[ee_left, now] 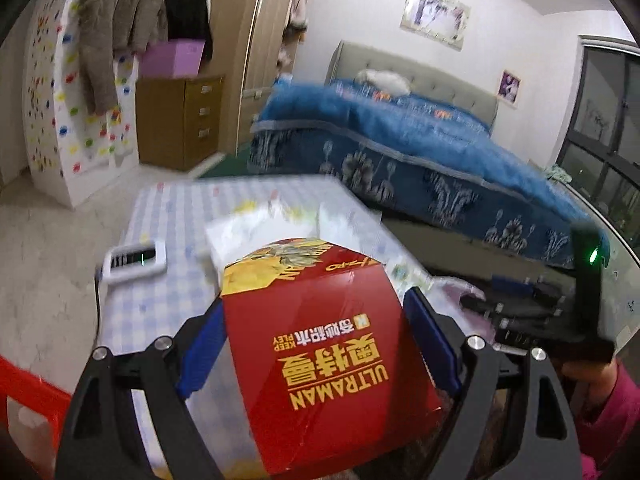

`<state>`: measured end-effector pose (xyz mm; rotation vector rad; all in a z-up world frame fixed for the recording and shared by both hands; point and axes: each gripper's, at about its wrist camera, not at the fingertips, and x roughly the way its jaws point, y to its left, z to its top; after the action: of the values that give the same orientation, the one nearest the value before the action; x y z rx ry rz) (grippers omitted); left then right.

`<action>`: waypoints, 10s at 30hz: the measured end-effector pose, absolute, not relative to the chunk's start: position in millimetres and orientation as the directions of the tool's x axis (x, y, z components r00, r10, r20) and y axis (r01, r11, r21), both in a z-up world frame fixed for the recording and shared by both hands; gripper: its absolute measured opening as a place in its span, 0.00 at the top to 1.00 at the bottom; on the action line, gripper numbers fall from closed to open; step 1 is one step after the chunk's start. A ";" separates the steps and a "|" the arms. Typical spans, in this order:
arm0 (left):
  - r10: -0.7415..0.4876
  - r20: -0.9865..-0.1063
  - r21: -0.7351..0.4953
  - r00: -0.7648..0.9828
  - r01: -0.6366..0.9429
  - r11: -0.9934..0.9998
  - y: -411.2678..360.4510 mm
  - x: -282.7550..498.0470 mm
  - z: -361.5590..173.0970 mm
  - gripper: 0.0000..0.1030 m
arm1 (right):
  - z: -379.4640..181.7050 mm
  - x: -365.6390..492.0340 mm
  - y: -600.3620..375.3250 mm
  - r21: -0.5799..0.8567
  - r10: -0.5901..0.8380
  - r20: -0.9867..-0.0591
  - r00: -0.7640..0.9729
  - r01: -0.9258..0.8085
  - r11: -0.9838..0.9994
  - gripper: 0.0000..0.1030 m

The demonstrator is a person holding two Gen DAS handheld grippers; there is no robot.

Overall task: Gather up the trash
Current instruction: 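Grasp the white milk carton with the right gripper while the left holds the red box, then carry the carton with the right gripper while the left carries the box to the wastebasket, dropping both, then move both open grippers back over the table, then grasp the white foam block with the left gripper and lift it, then grasp the pale green paper strip with the right gripper while the left holds the foam, then carry the paper strip with the right gripper while the left carries the foam to the wastebasket, releasing both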

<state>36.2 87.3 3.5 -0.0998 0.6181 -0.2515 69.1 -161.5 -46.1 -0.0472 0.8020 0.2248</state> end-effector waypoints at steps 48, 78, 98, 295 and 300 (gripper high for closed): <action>-0.138 -0.606 -0.146 0.784 0.061 0.987 109.6 34.4 -15.9 0.19 | -74.4 106.2 -111.5 -0.041 0.101 -0.761 0.641 -0.203 0.978 0.15; -0.170 -0.609 -0.123 0.775 0.119 0.985 79.5 25.9 -10.5 0.19 | -94.9 104.6 -157.6 0.067 0.150 -0.785 0.601 -0.158 0.985 0.35; -0.425 -0.641 -0.086 0.639 0.490 0.867 -93.8 53.5 -26.6 0.19 | -59.6 31.0 -295.6 0.158 0.118 -0.720 0.684 -0.003 0.987 0.35; -0.399 -0.746 -0.026 0.533 0.575 0.818 -237.7 144.7 -93.3 0.53 | -87.5 81.8 -402.1 0.250 0.055 -0.732 0.679 0.192 0.949 0.99; -0.398 -0.759 -0.031 0.516 0.582 0.813 -248.3 159.7 -99.6 0.39 | -100.0 99.7 -413.7 0.262 0.057 -0.743 0.667 0.211 0.942 0.94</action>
<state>159.7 -248.3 -99.6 0.2391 0.8429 -0.5951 99.7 -413.7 -100.0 0.3416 0.8402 -0.0885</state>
